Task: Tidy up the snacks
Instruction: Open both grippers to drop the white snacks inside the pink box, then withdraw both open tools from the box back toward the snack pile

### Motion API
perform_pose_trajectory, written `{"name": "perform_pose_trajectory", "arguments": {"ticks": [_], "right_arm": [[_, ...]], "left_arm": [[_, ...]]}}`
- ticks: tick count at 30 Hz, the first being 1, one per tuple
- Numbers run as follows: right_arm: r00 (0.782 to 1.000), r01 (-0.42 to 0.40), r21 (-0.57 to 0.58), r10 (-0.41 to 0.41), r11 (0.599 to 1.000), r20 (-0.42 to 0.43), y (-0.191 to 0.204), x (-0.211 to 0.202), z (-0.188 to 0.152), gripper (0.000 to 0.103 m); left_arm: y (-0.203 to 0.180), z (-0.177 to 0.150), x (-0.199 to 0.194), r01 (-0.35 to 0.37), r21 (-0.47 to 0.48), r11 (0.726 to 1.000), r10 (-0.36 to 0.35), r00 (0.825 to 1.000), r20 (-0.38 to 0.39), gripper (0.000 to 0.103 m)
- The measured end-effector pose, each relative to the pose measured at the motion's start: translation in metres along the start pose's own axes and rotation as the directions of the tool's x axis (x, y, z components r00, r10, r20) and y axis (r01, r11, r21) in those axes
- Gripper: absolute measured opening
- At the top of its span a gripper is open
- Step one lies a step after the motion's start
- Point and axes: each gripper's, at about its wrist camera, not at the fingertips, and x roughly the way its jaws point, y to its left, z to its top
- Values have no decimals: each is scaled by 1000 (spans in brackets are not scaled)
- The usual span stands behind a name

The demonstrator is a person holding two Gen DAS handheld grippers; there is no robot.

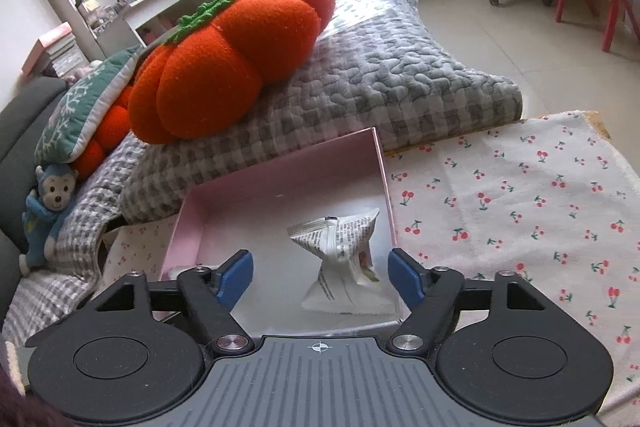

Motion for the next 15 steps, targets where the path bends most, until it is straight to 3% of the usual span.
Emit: {"name": "perform_pose_trajectory", "arguments": {"ticks": [3,15], "right_arm": [[1000,5,-13,-5,1000,4,1,-10,-2,85],[1000,7,-54,-8,999,-14,-3,-41,-21,88]], "left_arm": [[-1,-3,-7,-4,-3,1000,4,1000,-10,102],[6,-19,-35,-18,37,999,19,999,-40,102]]}}
